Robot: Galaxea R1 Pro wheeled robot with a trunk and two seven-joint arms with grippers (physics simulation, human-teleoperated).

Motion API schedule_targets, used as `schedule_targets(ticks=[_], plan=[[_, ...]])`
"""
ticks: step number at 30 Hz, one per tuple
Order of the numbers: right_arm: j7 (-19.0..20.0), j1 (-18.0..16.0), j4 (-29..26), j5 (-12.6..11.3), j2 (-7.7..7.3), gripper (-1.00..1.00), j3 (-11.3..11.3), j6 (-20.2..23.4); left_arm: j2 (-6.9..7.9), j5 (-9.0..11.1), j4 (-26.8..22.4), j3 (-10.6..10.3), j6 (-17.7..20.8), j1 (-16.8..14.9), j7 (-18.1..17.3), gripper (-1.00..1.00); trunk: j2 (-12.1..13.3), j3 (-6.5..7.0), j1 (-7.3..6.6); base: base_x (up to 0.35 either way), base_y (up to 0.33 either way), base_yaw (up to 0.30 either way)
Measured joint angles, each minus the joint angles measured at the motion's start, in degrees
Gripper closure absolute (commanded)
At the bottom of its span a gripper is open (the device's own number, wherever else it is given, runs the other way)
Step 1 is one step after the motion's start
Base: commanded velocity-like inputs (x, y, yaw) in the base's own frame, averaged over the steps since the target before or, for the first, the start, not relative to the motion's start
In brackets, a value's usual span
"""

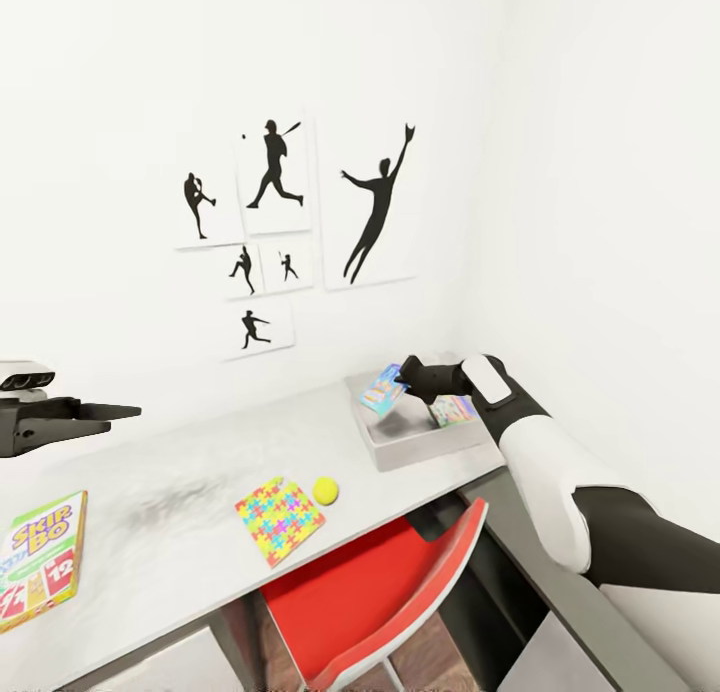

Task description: Put all the toys in the child's room - the three board games (two on the bed and one on the table), the two jigsaw puzzles on the table, and the tennis ball on the table - inside the toy box on the table in the child's room.

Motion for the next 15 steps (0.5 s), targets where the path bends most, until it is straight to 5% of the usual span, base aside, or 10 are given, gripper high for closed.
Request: schedule_targets(ticks=[15], plan=[[0.1, 0.0, -0.1, 0.0, -1.83, 1.00, -0.3, 0.0, -0.06, 0.0, 0.0, 0.0, 0.0, 0.0, 0.0, -1.00, 0.0, -1.40, 0.00, 0.000, 0.000, 0.065]])
